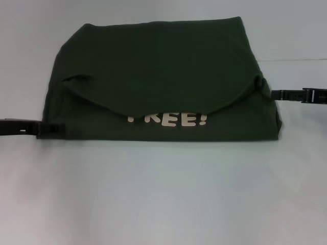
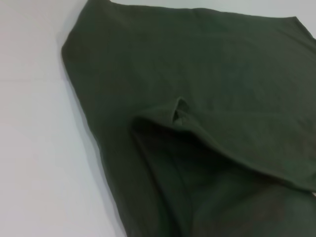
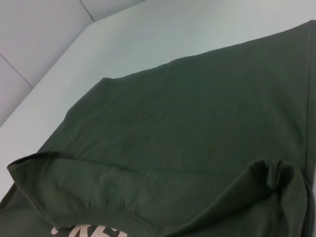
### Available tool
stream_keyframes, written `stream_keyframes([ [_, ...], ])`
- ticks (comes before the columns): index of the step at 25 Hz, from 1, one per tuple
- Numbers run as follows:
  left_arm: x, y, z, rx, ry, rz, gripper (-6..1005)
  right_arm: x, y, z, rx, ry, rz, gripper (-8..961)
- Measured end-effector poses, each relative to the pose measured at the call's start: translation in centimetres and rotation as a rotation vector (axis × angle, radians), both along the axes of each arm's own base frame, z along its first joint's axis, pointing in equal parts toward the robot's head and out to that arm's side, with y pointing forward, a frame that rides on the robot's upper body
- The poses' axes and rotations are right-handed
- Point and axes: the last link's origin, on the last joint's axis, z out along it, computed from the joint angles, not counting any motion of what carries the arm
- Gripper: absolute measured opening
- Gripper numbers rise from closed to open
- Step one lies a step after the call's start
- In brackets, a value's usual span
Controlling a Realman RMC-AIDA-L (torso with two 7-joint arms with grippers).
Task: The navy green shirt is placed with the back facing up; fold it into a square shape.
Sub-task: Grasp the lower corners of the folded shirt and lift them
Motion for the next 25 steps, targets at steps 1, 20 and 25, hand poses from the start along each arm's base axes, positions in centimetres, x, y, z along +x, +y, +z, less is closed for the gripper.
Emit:
stream_keyframes([
  [1, -0.03, -0.05, -0.08, -0.003, 0.001, -0.002, 797, 0.01, 0.00, -0.01, 0.000, 0.000, 0.000, 850],
  [20, -0.82, -0.48, -0.56, -0.024, 0.054, 0.007, 786, -0.01, -0.09, -0.36, -0.015, -0.008, 0.001, 849],
  [25, -0.83, -0.64, -0.78, -0.030, 0.051, 0.008, 771, 0.02, -0.13, -0.40, -0.016, -0.007, 0.001, 848],
])
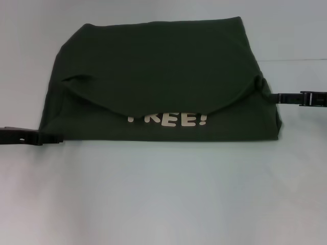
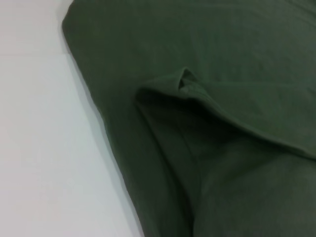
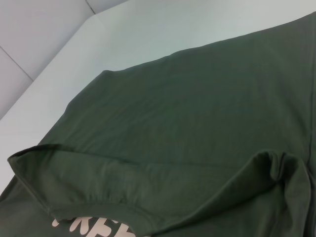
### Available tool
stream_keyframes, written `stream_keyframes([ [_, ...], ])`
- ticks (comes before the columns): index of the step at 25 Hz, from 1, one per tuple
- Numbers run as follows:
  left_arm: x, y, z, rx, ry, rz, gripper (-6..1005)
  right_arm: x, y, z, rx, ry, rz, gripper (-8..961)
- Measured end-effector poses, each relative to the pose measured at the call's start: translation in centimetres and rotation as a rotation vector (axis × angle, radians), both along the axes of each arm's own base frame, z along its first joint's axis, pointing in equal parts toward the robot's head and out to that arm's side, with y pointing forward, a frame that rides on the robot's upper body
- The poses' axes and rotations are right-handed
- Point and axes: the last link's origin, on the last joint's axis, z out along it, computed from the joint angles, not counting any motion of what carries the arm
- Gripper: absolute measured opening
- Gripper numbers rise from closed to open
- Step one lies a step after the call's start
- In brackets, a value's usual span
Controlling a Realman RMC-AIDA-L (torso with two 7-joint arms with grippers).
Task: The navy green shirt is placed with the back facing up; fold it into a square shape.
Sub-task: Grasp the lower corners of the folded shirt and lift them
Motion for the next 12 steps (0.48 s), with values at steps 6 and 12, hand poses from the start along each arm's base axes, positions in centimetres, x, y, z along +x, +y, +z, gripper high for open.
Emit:
stream_keyframes([
  [6, -0.02, -0.03, -0.03, 0.000, 0.000, -0.002, 752, 0.01, -0.03, 0.01, -0.001, 0.001, 0.000, 847],
  [12, -0.05, -0.01, -0.01, 0.002, 0.003, -0.003, 474, -0.04, -0.04, 0.00, -0.003, 0.002, 0.002, 845],
])
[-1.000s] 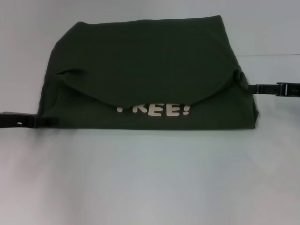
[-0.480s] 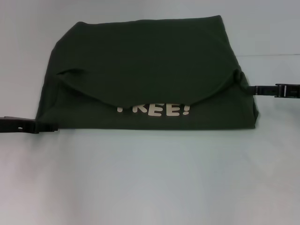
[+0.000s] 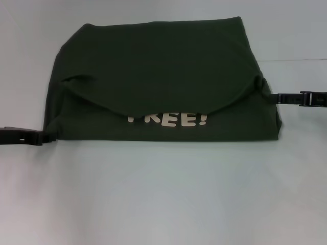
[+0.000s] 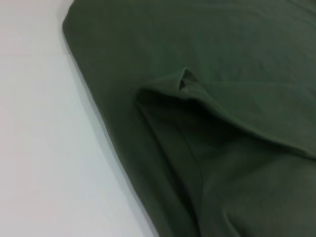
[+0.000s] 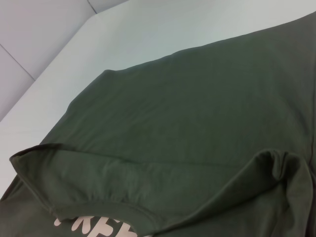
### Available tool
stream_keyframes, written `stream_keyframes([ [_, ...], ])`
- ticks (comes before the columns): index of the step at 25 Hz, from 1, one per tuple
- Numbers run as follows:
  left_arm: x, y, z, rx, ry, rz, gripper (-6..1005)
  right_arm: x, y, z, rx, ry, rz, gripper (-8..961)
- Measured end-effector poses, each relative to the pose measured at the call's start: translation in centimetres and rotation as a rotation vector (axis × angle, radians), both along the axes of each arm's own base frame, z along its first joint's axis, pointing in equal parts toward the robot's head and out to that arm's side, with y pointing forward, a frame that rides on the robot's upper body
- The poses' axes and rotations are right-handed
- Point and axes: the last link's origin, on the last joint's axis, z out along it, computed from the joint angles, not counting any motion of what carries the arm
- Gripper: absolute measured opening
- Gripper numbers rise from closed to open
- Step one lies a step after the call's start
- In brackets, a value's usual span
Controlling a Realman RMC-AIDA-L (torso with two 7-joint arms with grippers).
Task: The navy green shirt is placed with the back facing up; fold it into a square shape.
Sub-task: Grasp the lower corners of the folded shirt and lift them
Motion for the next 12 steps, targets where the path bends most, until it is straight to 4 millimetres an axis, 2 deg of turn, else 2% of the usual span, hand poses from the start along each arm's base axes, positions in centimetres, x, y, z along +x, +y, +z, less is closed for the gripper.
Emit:
stream_keyframes([
  [5, 0.03, 0.02, 0.00, 0.000, -0.001, 0.000, 269, 0.11, -0.06, 0.07, 0.001, 0.000, -0.003, 844],
  [12, 0.12, 0.06, -0.03, -0.002, -0.006, 0.007, 122, 0.00, 0.00, -0.01, 0.000, 0.000, 0.000, 843],
])
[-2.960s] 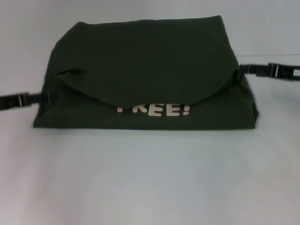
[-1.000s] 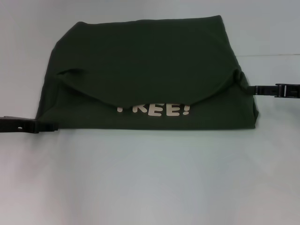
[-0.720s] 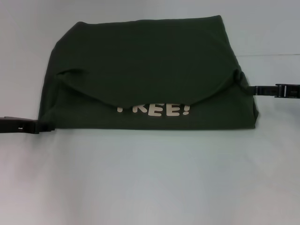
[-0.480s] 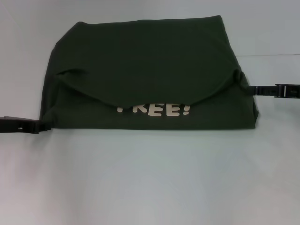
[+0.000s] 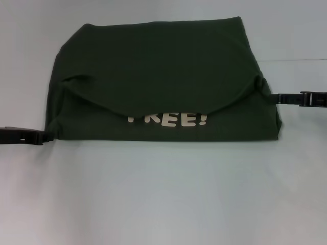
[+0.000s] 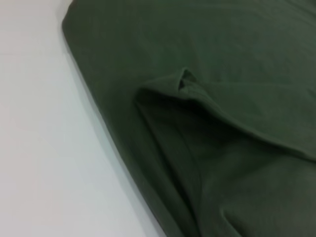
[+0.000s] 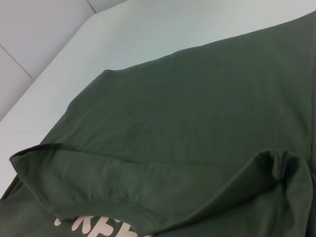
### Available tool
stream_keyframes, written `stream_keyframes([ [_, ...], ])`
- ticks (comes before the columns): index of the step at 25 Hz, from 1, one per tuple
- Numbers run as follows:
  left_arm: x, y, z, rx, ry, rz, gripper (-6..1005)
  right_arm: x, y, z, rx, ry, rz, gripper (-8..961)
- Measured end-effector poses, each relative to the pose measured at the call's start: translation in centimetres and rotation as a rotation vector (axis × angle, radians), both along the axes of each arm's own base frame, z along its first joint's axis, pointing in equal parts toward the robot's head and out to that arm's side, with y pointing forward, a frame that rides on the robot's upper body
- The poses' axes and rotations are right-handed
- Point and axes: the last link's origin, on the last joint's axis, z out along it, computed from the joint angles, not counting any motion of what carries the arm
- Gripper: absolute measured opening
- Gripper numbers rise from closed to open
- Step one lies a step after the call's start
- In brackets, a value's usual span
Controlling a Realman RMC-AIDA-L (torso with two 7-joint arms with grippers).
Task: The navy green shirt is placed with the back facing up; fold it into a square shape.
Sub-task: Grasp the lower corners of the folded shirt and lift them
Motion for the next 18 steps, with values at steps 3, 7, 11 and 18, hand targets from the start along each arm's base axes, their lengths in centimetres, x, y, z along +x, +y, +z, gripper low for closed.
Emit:
stream_keyframes([
  [3, 0.02, 0.03, 0.03, 0.002, -0.005, 0.007, 104, -0.13, 0.09, -0.09, -0.003, -0.004, 0.004, 843],
  [7, 0.04, 0.02, 0.04, -0.004, -0.002, 0.007, 109, -0.22, 0.16, -0.17, -0.004, -0.006, 0.006, 842],
  [11, 0.04, -0.02, -0.05, -0.006, -0.002, 0.010, 123, -0.26, 0.19, -0.18, -0.005, -0.006, 0.007, 842],
  [18, 0.04, 0.08, -0.07, -0.006, 0.008, 0.009, 272, -0.27, 0.19, -0.14, -0.007, -0.008, 0.008, 841],
])
